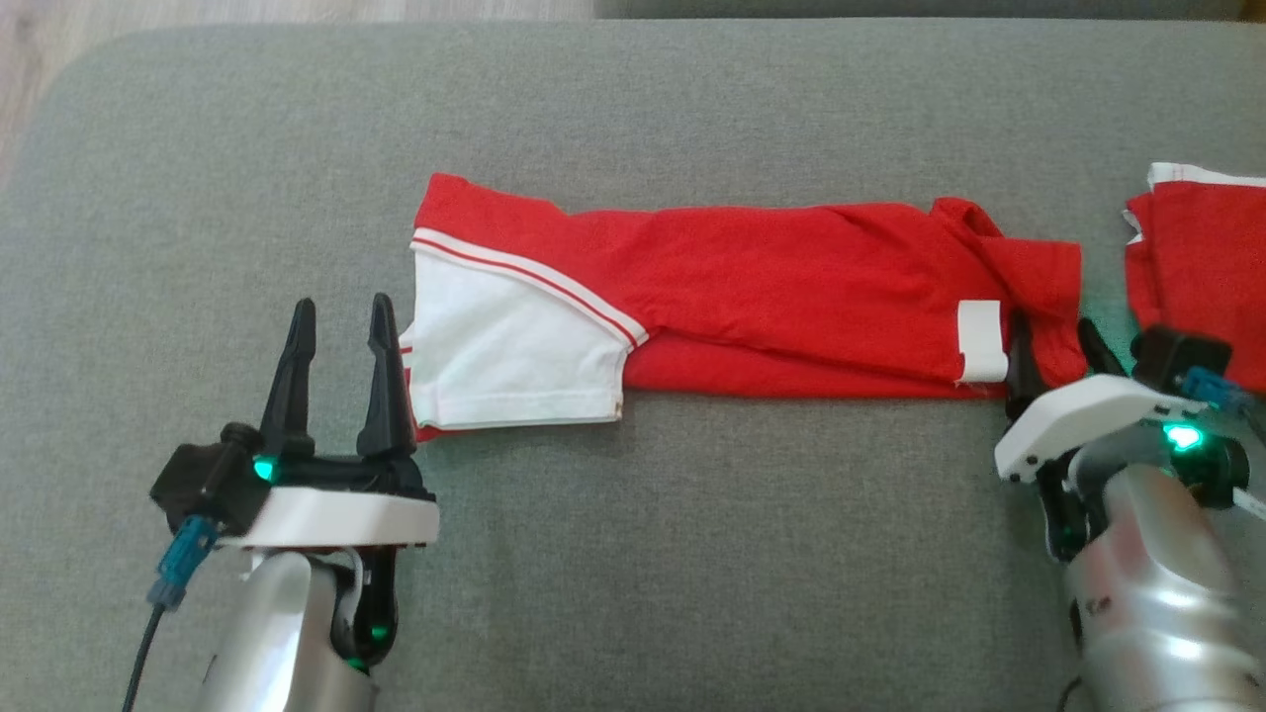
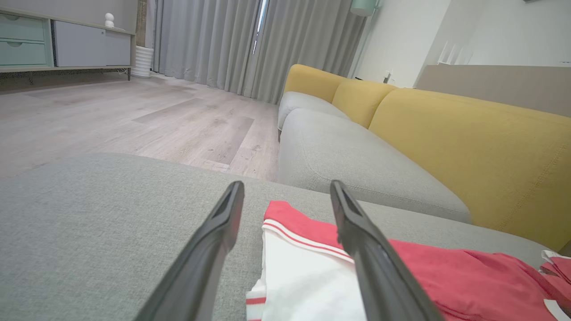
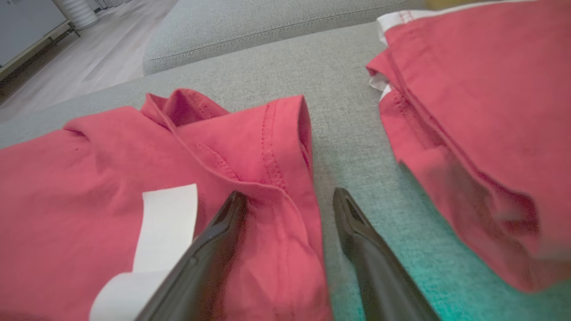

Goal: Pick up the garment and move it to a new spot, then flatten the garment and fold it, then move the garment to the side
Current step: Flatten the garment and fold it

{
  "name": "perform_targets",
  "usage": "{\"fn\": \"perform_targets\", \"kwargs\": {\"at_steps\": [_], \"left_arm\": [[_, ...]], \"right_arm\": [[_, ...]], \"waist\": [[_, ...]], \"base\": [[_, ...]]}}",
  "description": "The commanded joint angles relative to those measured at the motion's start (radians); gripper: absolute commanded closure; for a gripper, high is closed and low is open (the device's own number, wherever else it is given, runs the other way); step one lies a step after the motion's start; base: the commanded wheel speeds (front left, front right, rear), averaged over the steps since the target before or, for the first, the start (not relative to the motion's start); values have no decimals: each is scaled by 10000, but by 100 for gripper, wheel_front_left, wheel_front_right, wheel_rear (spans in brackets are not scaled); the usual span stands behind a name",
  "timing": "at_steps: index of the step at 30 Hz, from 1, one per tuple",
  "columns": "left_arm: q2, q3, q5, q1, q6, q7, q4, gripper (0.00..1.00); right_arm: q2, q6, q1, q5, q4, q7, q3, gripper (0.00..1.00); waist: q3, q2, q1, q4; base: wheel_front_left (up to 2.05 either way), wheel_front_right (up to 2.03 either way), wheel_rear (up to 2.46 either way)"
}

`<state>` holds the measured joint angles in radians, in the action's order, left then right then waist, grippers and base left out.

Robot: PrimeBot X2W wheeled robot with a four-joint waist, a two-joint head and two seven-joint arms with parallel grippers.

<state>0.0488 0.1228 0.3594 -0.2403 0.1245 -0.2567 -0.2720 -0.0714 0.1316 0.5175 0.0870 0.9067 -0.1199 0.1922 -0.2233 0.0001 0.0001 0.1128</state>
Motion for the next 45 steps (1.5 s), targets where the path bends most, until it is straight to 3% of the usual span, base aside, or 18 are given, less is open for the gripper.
{"fn": "perform_targets", "kwargs": {"at_steps": [1, 8, 9, 10, 15, 25, 30, 39, 45], "left_arm": [[39, -385, -127, -347, 38, -51, 296, 0], [22, -396, -108, -423, 54, -51, 312, 0], [21, -400, -108, -429, 55, -51, 303, 0], [20, -398, -113, -433, 56, -51, 291, 0], [17, -372, -159, -404, 59, -51, 248, 0], [16, -297, -104, -91, 60, -51, 299, 0], [15, -230, -44, 123, 60, -51, 289, 0], [15, -198, 17, 385, 61, -51, 345, 0], [15, -190, 108, 501, 61, -51, 400, 0]], "right_arm": [[149, -9, 353, -94, -98, -108, -153, 0], [206, -9, 804, -71, 942, -412, -506, 0], [207, -9, 861, 75, 1083, -454, -707, 54], [208, -9, 909, 229, 1176, -550, -915, 100], [200, -9, 1088, 449, 1332, -1034, -1062, 100], [-737, -9, 950, 297, 1059, -1369, 193, 100], [-544, -9, 900, 314, 825, -1388, 201, 100], [33, -9, 1140, 754, -2, -1047, -642, 100], [201, -9, 1193, 1405, -754, -376, -1951, 100]], "waist": [[-36, -1, -1, 31], [-150, -1, -1, 28], [-151, -1, -1, 14], [-147, -1, -1, -9], [-5, -1, -1, -183], [588, -1, -1, -421], [943, -1, -1, -466], [1548, -1, -1, -223], [1729, -1, -1, 192]], "base": [[0, 0, 0], [0, 0, 0], [0, 0, 0], [0, 0, 0], [0, 0, 0], [0, 0, 0], [0, 0, 0], [0, 0, 0], [0, 0, 0]]}}
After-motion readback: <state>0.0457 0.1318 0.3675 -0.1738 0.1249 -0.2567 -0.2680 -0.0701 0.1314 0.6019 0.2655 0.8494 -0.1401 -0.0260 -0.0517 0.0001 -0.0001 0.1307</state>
